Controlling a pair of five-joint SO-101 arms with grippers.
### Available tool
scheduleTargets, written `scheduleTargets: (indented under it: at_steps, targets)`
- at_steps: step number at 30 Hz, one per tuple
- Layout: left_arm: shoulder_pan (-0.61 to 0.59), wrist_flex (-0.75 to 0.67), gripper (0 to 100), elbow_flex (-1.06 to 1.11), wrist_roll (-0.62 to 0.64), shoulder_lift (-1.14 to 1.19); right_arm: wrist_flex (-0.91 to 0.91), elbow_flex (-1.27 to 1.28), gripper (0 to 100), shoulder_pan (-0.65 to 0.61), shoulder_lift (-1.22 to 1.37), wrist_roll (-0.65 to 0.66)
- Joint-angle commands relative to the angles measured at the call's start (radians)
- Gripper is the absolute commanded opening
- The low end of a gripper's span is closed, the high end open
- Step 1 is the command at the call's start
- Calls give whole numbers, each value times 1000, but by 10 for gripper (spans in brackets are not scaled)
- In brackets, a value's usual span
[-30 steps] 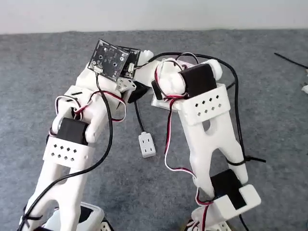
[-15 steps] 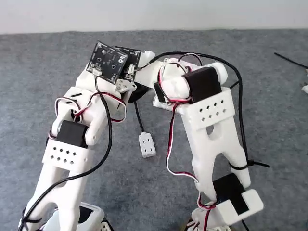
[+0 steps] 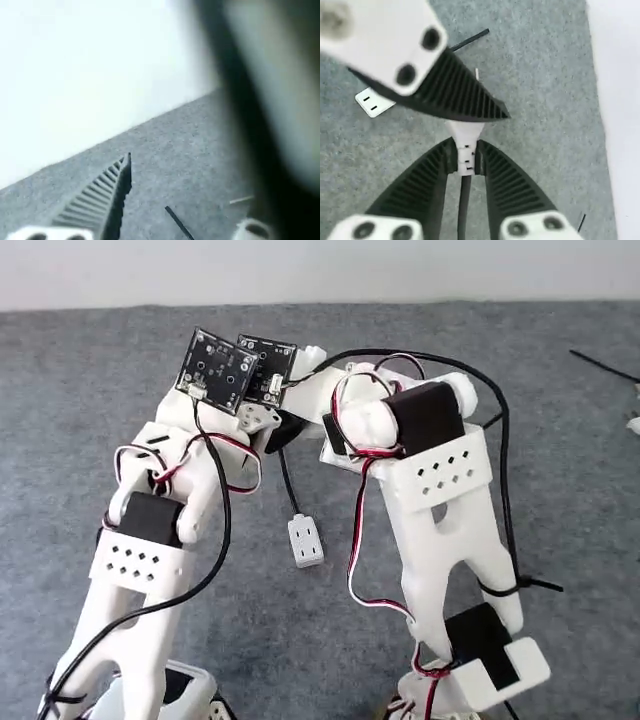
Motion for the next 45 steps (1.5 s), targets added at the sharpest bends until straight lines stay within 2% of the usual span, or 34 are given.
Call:
scheduleTargets:
  at_steps: [1,8,15,21,36,45]
  targets:
    - [-2,2,374,12,9,3,42,-31,9,-15,-90,-18]
    - [-12,144,374,-142,72,-40,42,-37,9,-16,-91,-18]
    - [-48,163,374,-173,198,-41,42,-37,9,-10,-101,-20]
    - [-55,170,374,-191,250,-49,41,-37,9,-18,-137,-20]
    - [-48,212,374,-196,250,-49,35,-37,9,-10,-140,-20]
    - [-48,416,374,-378,252,-51,33,-127,9,15,-101,-35]
